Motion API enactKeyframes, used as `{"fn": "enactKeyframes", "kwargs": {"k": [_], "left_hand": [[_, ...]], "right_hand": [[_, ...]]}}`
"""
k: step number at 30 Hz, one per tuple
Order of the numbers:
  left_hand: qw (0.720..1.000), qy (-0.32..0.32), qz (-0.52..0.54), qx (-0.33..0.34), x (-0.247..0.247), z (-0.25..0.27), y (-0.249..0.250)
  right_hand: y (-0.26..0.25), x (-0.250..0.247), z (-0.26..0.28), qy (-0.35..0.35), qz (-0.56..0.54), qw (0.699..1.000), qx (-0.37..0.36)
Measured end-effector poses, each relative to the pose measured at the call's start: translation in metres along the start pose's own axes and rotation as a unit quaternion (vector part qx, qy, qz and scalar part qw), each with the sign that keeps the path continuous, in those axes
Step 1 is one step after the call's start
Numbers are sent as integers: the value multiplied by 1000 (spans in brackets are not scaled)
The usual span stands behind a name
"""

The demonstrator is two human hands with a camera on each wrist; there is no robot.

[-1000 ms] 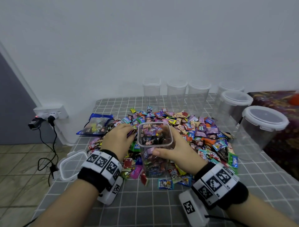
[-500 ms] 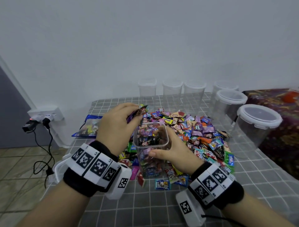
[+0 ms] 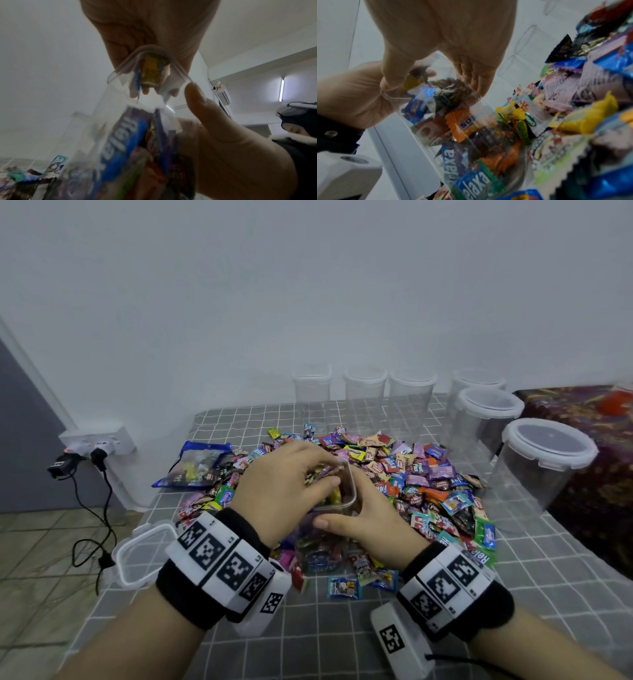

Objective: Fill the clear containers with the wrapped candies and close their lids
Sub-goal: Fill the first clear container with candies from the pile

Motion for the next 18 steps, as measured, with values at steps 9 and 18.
{"fn": "enactKeyframes", "kwargs": {"k": [9, 18], "left_hand": [[996, 32, 82, 11, 3, 2, -6], [954, 134, 254, -89, -5, 6, -43]], "right_hand": [[1, 0, 1, -2, 26, 1000, -3], [-13, -16, 2, -113, 164, 980, 26]]}}
Point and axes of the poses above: each hand's wrist, its own z-axis away from the middle knuckle, its own x-axis out of the palm, y = z × x, the point moved 2 cm from there along -z, towards the middle knuckle, and after that the axes turned 6 degrees about -y, right-handed, at the moved point
